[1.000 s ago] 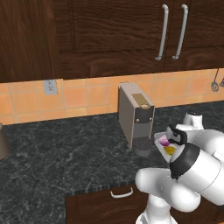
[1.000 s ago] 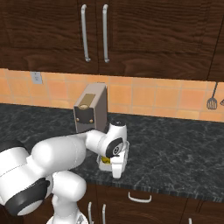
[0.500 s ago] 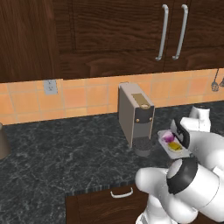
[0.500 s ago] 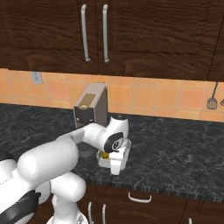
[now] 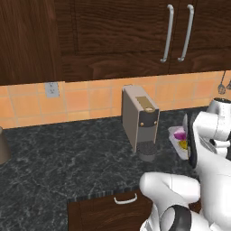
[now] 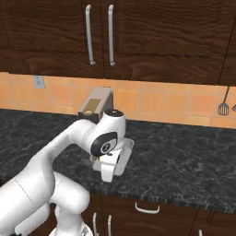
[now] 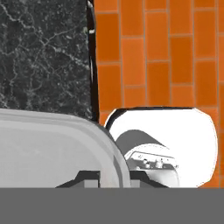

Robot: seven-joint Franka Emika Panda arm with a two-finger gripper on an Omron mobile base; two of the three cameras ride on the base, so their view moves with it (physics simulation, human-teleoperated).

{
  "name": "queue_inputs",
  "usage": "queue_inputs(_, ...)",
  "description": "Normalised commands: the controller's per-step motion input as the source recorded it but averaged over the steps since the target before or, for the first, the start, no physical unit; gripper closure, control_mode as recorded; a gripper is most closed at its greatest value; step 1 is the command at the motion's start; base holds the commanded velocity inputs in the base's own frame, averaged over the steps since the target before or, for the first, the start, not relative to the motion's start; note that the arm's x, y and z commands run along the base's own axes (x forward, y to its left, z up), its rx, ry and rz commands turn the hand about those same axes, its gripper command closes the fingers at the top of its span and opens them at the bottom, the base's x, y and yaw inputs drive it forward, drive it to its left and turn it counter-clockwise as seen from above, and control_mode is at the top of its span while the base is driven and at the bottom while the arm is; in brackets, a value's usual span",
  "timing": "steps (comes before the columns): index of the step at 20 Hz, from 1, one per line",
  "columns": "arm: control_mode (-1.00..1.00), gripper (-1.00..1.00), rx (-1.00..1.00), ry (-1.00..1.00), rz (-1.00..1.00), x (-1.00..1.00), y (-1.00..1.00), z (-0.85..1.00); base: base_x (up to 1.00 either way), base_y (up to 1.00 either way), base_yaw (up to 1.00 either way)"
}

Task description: Take the meat container that has the fish and place it on the second highest rack of the freezer. Then take the vegetable container that has the onion and lemon and place it on the highest rack of the freezer.

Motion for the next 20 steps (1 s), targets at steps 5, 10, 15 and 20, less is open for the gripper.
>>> queue_inputs(5,-1.00,1.00,-0.03,-0.02,-0.01,-0.30,0.89,0.87,0.00,0.00,0.00)
queue_inputs(10,-1.00,1.00,0.00,0.00,0.00,-0.25,0.58,0.73,0.00,0.00,0.00)
queue_inputs(15,-1.00,1.00,0.01,0.00,0.00,-0.08,0.36,0.59,0.00,0.00,0.00)
queue_inputs(20,-1.00,1.00,0.04,0.00,0.00,-0.06,0.19,0.20,0.00,0.00,0.00)
